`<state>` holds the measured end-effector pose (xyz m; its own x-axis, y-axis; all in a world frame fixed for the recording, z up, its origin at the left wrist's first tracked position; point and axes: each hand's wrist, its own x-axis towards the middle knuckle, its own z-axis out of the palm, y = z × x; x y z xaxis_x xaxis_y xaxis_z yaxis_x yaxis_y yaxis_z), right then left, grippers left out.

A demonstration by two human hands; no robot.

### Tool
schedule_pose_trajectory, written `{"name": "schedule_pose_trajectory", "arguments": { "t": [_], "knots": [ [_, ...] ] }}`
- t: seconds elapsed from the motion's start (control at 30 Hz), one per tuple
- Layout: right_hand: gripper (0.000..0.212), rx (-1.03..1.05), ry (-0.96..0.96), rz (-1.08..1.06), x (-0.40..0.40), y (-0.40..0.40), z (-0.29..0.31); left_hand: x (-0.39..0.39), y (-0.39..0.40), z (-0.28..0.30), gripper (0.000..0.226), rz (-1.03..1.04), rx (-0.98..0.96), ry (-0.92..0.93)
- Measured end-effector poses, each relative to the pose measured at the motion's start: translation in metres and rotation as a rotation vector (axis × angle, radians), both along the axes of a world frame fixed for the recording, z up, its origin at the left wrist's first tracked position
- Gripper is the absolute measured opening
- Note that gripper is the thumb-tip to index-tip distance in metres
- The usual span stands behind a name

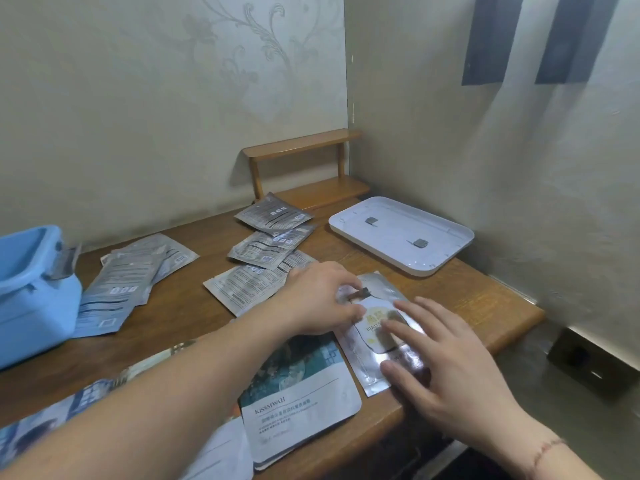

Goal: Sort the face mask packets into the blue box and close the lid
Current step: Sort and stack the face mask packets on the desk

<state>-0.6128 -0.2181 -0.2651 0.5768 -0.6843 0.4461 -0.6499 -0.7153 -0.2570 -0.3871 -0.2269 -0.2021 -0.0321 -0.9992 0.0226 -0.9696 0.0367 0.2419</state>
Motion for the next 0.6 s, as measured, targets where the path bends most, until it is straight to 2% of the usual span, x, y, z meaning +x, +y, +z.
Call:
{"name": "schedule_pose_trajectory", "arguments": {
  "t": [0.1,0.3,0.37,0.43,0.5,0.6],
  "knots": [
    [0.056,-0.006,0.138,0.041,0.004,-0.002,-0.007,-0.001,0.007,-0.003,0.052,0.037,0.053,-0.067],
    [0.055,-0.103,0.264,0.08,-0.003,-0.006,-0.011,0.006,0.014,-0.001,0.05,0.051,0.083,-0.052],
    [0.055,-0.071,0.251,0.08,-0.003,-0.006,-0.011,0.02,0.016,0.003,0.046,0.081,0.016,-0.006],
    [0.056,-0.055,0.222,0.075,-0.003,-0.006,-0.012,0.05,0.019,0.006,0.046,0.224,-0.068,0.095],
    [0.062,-0.054,0.188,0.059,-0.001,-0.006,-0.012,0.086,0.026,0.007,0.059,0.395,-0.064,0.098],
    [0.069,-0.053,0.155,0.027,0.004,-0.003,-0.008,0.128,0.04,0.001,0.085,0.513,0.136,0.019]
  ]
}}
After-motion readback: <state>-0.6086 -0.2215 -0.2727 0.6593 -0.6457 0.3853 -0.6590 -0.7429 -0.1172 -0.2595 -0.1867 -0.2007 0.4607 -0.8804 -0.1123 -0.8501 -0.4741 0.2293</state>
